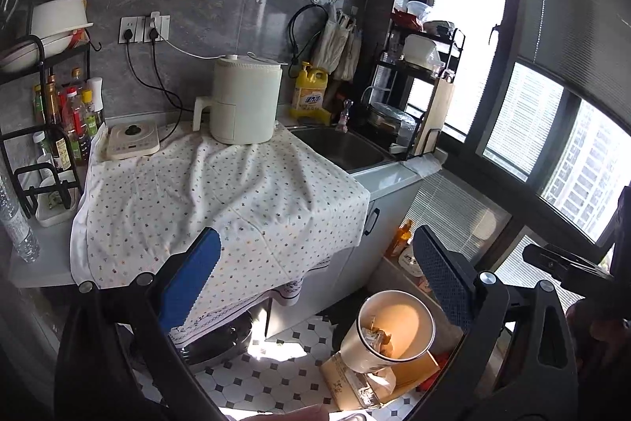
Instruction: Collect trash
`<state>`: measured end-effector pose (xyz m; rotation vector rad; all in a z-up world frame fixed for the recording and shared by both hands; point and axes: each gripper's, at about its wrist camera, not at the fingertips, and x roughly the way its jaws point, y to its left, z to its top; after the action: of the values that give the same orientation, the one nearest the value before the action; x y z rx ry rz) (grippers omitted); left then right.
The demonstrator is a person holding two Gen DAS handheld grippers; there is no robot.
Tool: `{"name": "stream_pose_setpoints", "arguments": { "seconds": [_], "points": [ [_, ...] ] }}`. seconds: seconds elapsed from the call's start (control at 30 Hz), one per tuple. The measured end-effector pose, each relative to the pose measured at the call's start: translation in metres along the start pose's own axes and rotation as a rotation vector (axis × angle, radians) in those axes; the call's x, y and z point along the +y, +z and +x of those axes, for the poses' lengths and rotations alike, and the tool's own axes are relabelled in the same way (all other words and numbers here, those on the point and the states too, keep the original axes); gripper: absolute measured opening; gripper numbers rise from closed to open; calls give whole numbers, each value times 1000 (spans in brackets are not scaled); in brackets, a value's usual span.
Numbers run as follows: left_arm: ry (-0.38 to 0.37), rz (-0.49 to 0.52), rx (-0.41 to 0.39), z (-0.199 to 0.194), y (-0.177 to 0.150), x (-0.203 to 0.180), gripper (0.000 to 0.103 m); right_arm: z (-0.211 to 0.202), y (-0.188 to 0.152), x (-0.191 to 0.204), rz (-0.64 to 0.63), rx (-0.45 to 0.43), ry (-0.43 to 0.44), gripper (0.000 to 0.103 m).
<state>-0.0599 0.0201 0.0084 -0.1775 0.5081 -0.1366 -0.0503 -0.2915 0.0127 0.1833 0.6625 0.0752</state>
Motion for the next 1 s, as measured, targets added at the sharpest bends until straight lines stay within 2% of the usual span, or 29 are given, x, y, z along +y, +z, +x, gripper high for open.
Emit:
{"name": "stream_pose_setpoints", "arguments": {
  "seconds": [1.0],
  "points": [
    [-9,-1,42,-1,-16,3,97,-7,-16,14,-31,22,-6,95]
  ]
}}
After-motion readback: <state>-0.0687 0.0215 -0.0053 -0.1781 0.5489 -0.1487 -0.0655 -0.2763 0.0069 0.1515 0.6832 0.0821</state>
